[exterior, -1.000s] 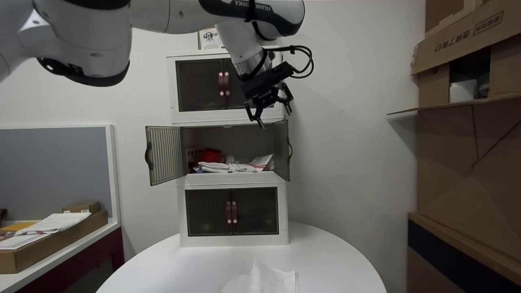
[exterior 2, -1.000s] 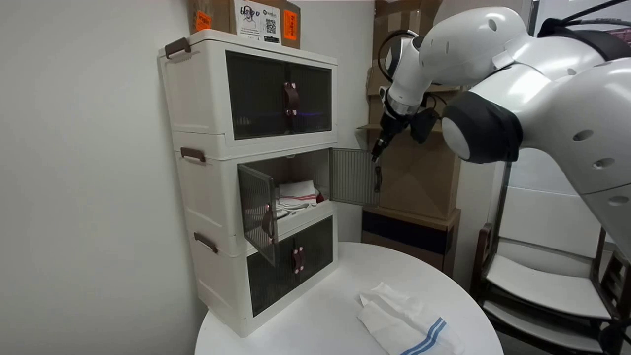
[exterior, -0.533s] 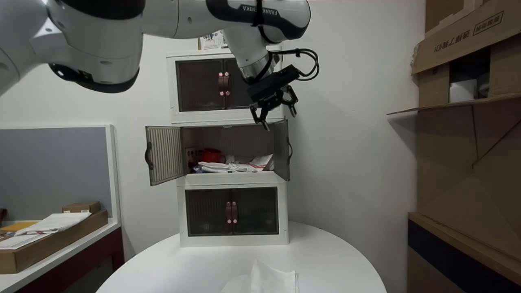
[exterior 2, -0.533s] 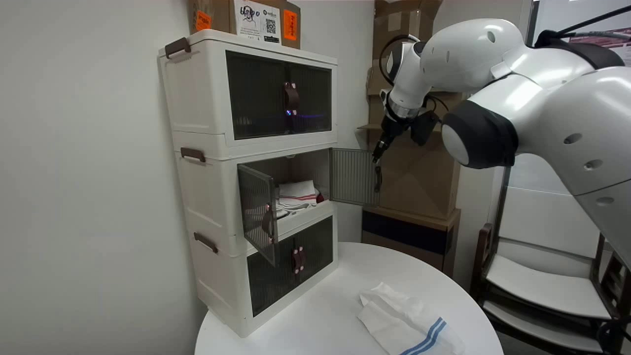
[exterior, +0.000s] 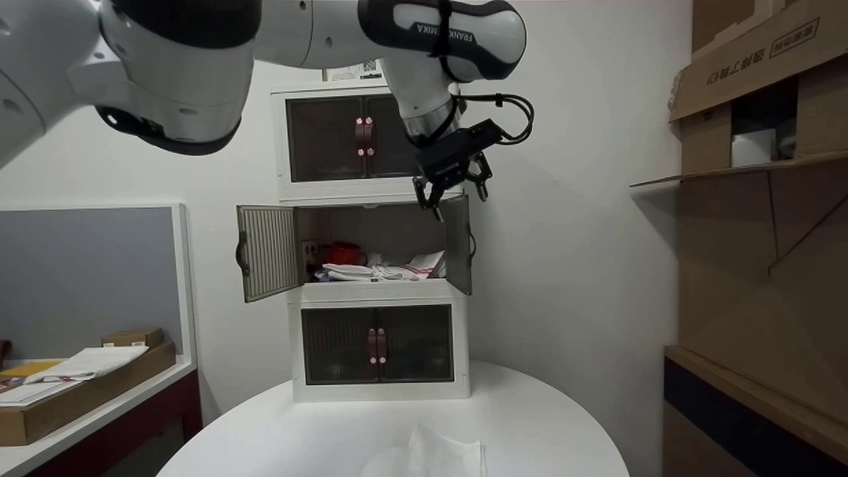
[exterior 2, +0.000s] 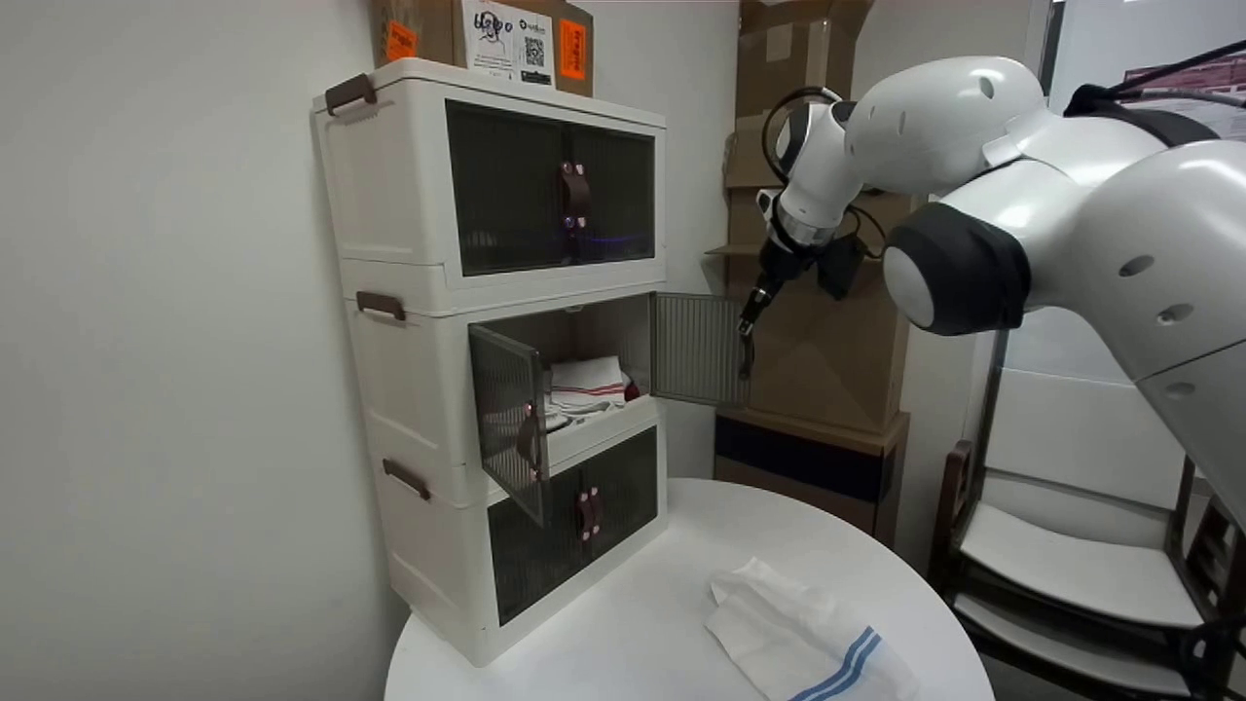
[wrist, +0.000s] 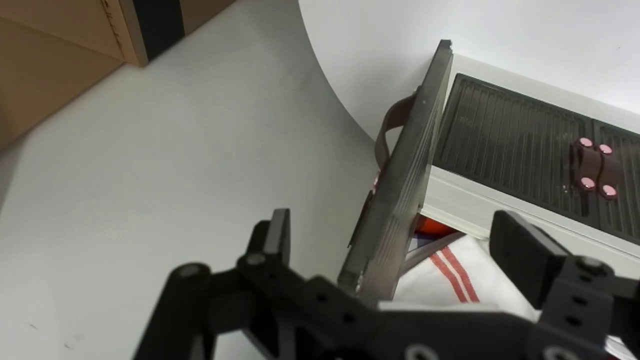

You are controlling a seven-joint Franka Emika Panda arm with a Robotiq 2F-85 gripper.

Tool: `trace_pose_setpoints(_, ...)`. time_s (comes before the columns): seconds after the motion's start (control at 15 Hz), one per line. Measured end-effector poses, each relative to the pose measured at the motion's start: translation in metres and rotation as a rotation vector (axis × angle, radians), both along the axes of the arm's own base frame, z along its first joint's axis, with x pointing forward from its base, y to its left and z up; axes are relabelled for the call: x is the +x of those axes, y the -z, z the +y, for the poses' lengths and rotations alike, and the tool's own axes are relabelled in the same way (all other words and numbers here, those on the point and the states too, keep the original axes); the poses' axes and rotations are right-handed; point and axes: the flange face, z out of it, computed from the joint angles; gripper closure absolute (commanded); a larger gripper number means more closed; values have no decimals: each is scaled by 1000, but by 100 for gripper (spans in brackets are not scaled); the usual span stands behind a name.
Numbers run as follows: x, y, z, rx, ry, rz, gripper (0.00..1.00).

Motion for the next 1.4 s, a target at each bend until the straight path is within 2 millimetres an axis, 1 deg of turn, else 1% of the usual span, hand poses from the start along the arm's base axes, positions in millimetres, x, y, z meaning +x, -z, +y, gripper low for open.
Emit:
trace_pose_setpoints(0.13, 1, 7, -1, 6, -39, 12, 0)
trace_pose_setpoints(0.27, 2, 15, 3, 14, -82, 24, 0)
trace_pose_setpoints(0.4, 4, 22, 13, 25, -133, 35, 0)
trace_pose_setpoints(0.6, 6, 21, 33, 35, -212, 34, 0)
trace_pose_setpoints(0.8, 5, 12, 58, 31, -278, 25, 0)
trace_pose_setpoints(1.2, 0, -14, 117, 22, -399, -10, 0)
trace_pose_setpoints(1.4, -2, -17, 153, 23, -465, -11, 0)
